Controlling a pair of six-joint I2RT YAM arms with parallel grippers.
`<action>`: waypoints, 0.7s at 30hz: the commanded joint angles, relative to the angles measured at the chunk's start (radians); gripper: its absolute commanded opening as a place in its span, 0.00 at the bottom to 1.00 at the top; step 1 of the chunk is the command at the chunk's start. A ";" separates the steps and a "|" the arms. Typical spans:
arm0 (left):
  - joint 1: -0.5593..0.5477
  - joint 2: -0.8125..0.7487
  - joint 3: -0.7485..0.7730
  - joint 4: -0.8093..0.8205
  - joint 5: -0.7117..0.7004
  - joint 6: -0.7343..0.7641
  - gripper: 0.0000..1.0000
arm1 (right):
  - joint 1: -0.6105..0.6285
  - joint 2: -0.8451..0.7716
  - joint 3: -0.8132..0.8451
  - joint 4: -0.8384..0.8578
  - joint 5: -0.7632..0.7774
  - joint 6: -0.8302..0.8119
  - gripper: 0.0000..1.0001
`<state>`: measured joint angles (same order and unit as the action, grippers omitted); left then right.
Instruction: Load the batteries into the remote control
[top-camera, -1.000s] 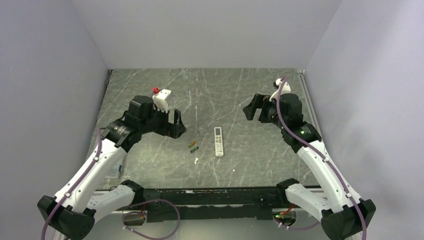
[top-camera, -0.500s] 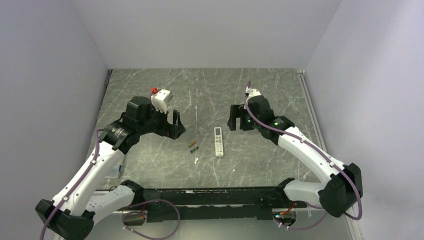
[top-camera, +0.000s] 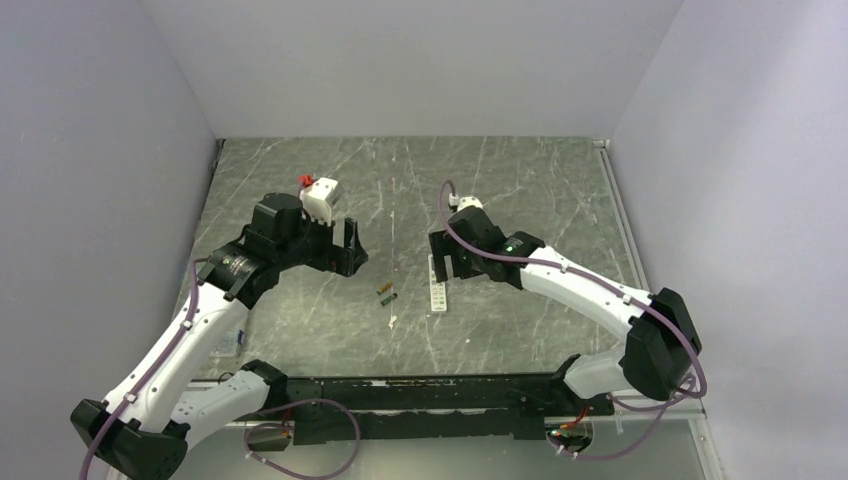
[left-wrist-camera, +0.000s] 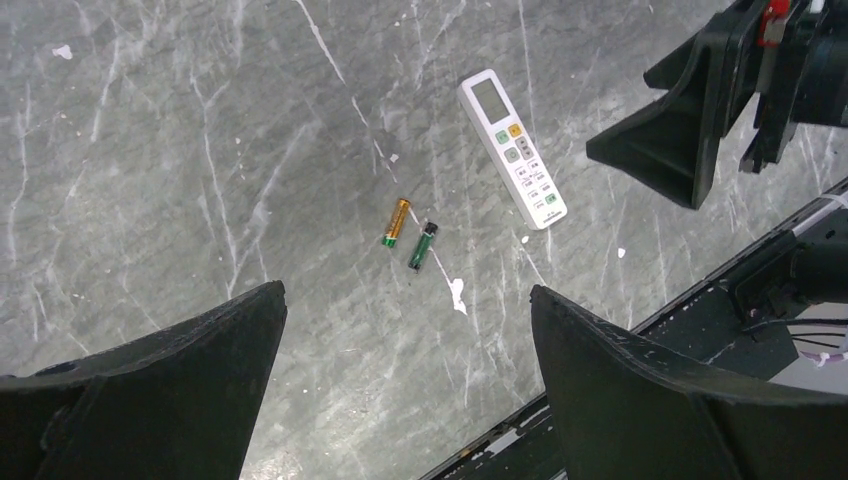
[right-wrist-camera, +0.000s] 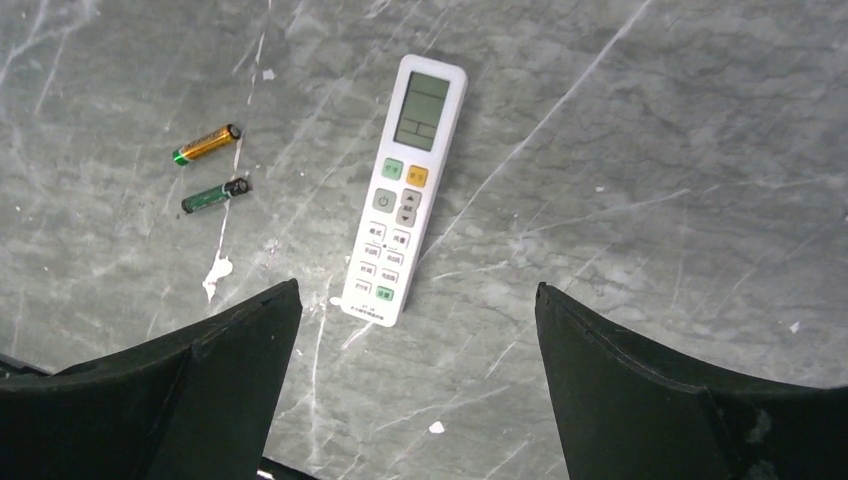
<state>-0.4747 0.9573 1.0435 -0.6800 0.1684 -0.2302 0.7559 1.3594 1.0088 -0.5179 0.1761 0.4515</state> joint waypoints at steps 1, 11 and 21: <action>-0.001 -0.020 -0.001 -0.001 -0.038 0.001 0.99 | 0.041 0.017 0.053 -0.021 0.046 0.048 0.90; -0.001 -0.018 0.004 -0.016 -0.089 -0.010 0.99 | 0.107 0.100 0.042 -0.025 0.077 0.170 0.86; -0.001 -0.020 0.005 -0.020 -0.095 -0.010 0.99 | 0.146 0.213 0.053 -0.052 0.128 0.263 0.77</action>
<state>-0.4747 0.9573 1.0435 -0.7040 0.0845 -0.2314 0.8890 1.5394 1.0298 -0.5415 0.2573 0.6563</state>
